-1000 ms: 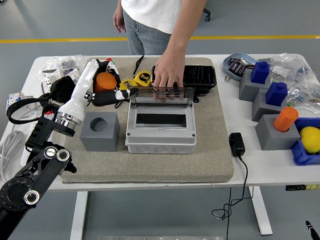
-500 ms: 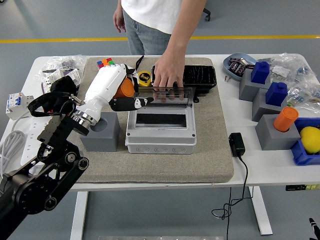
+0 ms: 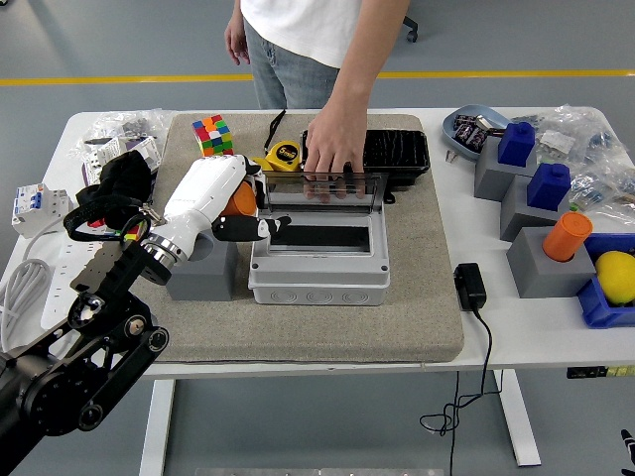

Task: Fetch the battery,place it into the box,close the lid of the box

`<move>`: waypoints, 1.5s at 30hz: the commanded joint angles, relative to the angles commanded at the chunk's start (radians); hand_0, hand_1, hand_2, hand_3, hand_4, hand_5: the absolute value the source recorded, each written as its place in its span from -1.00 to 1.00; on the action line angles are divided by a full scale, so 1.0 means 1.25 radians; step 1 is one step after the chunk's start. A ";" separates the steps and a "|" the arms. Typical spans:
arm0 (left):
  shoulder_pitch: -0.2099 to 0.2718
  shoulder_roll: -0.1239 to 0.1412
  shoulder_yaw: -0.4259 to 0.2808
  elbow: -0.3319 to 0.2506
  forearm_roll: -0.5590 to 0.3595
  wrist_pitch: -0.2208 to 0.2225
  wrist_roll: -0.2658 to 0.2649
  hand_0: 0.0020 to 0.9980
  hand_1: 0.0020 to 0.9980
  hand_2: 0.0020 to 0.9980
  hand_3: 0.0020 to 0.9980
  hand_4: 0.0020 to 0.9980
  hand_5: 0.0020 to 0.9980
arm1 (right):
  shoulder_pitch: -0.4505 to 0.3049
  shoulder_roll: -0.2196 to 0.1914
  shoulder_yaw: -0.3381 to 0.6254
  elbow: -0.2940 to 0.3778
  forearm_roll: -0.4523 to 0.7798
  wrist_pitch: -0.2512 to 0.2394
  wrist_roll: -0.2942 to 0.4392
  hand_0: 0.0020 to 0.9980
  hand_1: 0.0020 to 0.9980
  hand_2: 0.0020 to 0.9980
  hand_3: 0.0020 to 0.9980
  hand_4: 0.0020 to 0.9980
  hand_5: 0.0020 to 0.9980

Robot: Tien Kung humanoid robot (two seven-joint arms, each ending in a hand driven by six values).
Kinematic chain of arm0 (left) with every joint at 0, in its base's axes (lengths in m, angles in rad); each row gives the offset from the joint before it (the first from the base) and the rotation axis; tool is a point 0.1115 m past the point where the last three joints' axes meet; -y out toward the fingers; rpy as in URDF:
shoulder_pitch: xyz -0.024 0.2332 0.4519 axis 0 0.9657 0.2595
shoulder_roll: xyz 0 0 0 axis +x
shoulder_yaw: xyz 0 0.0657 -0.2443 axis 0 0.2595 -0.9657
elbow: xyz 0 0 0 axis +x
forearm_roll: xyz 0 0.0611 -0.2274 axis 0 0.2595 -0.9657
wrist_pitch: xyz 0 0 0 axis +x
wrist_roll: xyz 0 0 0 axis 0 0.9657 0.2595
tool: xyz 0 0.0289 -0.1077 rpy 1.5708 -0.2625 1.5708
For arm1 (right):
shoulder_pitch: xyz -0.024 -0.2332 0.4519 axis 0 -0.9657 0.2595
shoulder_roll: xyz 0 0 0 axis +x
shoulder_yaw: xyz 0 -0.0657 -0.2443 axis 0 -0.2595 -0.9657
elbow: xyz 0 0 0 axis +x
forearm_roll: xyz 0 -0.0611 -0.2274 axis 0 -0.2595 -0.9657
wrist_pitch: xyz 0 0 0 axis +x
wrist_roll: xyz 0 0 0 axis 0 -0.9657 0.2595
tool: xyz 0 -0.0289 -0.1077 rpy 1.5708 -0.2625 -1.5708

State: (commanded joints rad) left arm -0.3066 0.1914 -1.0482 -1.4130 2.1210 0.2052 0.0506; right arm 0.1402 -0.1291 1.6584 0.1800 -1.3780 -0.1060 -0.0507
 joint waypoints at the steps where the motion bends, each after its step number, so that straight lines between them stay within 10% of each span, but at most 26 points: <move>1: 0.008 0.005 -0.006 -0.005 -0.007 -0.003 0.002 -0.96 -1.00 -0.97 -1.00 0.73 -0.40 | -0.001 0.000 0.002 0.000 -0.002 0.000 -0.001 0.68 0.63 0.55 0.63 1.00 1.00; 16: -0.001 0.048 0.027 0.022 -0.141 -0.008 -0.029 -0.97 -1.00 -0.97 -1.00 0.69 -0.37 | 0.012 -0.011 -0.006 0.001 0.008 0.003 0.001 0.68 0.63 0.55 0.63 1.00 1.00; 30: -0.059 0.053 0.050 0.007 -0.077 -0.004 -0.014 -0.96 -1.00 -0.97 -1.00 0.64 -0.33 | 0.022 -0.025 0.016 0.002 -0.004 0.011 -0.001 0.68 0.63 0.55 0.63 1.00 1.00; 45: -0.052 0.032 0.103 0.025 -0.233 0.007 -0.037 -0.96 -1.00 -0.97 -1.00 0.63 -0.32 | 0.025 -0.022 0.006 0.005 0.008 0.007 0.000 0.68 0.63 0.55 0.63 1.00 1.00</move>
State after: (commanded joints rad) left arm -0.3720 0.2317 -0.9194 -1.3815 1.8301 0.2140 0.0044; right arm 0.1711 -0.1564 1.6659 0.1863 -1.3682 -0.0976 -0.0504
